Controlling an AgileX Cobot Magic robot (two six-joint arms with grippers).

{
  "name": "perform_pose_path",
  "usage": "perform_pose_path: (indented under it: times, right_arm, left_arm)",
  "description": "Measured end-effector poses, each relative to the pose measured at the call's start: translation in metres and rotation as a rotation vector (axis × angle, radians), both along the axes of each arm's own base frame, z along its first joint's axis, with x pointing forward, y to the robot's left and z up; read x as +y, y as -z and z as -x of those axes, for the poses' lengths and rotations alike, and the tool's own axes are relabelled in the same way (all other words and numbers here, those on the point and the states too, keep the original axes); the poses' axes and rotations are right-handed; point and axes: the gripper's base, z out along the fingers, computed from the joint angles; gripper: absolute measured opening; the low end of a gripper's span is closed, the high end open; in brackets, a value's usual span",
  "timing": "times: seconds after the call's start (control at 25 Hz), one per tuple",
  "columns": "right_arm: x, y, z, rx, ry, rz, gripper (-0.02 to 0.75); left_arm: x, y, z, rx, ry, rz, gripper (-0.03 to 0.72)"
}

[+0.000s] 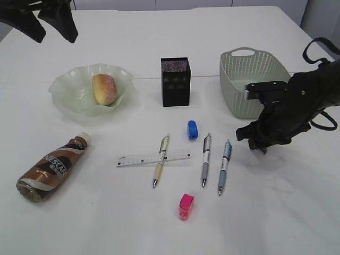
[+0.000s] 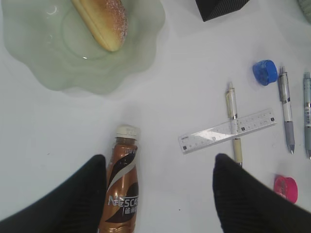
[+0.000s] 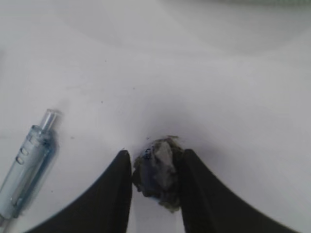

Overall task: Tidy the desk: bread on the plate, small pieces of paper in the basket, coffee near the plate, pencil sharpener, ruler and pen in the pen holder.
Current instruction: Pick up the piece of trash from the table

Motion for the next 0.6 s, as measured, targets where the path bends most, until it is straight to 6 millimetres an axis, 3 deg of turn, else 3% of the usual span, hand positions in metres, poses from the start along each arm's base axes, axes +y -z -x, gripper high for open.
perform_pose_path:
  times: [0.28, 0.48, 0.6]
  right_arm:
    - [0.0, 0.0, -0.001, -0.007, -0.001, -0.001, 0.02]
    - [0.0, -0.005, 0.001, -0.005, 0.0, 0.0, 0.013]
    - [-0.001, -0.024, 0.002, -0.02, 0.002, 0.0, 0.013]
  left_arm:
    - [0.0, 0.0, 0.0, 0.0, 0.0, 0.0, 0.497]
    - [0.0, 0.0, 0.0, 0.0, 0.0, 0.0, 0.497]
    - [0.0, 0.0, 0.0, 0.0, 0.0, 0.0, 0.497]
